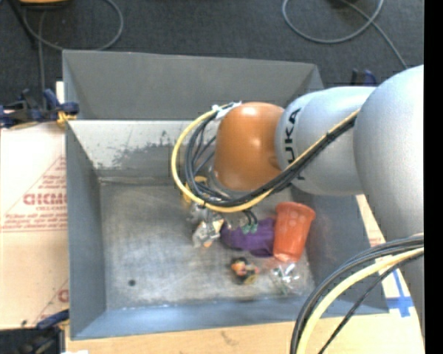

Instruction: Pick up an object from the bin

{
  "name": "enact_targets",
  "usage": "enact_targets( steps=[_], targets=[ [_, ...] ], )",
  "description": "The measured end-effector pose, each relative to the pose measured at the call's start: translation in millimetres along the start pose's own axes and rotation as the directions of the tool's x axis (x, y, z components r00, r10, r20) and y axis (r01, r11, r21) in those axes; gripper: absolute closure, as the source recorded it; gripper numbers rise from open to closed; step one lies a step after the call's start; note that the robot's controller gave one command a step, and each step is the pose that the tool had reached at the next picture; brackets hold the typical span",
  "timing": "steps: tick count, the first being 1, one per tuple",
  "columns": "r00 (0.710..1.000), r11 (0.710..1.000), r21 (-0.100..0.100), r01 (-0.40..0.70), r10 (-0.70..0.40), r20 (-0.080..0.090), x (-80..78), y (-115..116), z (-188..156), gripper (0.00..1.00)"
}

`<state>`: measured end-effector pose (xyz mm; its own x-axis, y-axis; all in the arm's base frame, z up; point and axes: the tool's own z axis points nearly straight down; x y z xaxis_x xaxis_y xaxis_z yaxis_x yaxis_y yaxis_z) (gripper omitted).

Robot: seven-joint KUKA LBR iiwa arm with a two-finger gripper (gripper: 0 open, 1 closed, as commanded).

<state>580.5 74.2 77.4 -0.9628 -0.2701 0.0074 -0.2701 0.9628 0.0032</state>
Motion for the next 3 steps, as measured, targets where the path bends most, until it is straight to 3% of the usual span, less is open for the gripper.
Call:
enact_targets(
  steps=[2,3],
  targets=[
    [1.000,1.000,0.000,0.000,0.000,0.000,0.9,0,-3,1.00],
    [1.000,1.000,0.006,0.007,-0.007,0.020,-24.4,-17,-33,1.00]
  ],
)
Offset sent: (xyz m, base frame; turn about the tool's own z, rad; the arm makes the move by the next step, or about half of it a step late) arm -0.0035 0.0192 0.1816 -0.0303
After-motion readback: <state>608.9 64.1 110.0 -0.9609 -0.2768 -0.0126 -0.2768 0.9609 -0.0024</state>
